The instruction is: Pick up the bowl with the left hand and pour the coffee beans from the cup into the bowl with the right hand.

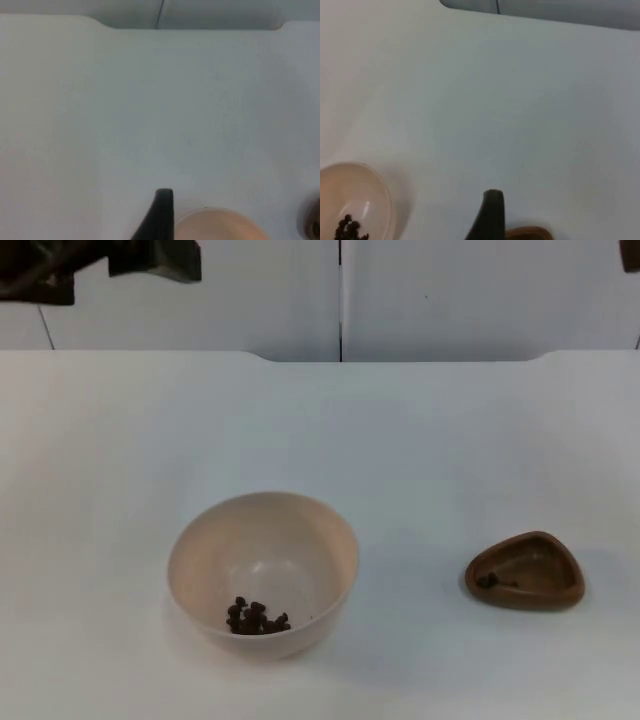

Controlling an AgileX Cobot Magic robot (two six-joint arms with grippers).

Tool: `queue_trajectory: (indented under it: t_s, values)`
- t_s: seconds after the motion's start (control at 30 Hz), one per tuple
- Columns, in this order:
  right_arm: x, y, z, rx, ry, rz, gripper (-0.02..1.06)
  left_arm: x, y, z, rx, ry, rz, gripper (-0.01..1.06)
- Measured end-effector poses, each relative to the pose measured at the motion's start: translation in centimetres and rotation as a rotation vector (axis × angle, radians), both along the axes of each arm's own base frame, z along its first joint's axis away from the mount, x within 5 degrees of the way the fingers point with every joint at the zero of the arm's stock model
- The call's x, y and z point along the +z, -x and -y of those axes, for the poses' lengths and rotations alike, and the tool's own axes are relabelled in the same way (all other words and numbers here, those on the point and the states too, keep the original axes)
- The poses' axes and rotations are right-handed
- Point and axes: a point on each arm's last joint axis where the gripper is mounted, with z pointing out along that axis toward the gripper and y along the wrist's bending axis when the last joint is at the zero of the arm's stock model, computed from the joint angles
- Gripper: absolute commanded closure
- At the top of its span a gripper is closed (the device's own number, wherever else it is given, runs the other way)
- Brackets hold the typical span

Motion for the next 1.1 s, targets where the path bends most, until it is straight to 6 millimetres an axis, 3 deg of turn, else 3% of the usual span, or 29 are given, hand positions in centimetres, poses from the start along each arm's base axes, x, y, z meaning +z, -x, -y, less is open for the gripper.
queue_trajectory:
  t_s: [0.63, 1.1]
  values:
    - [2.9, 3.6, 1.2, 0.042, 0.016, 0.041, 0.32, 1.8, 2.4, -0.8, -0.044, -0.032, 0.015, 0.22]
    - [3.4, 8.5, 3.0, 0.061, 0.013, 0.124, 0.32, 4.4, 5.6, -2.1, -0.080, -0.041, 0.088, 0.22]
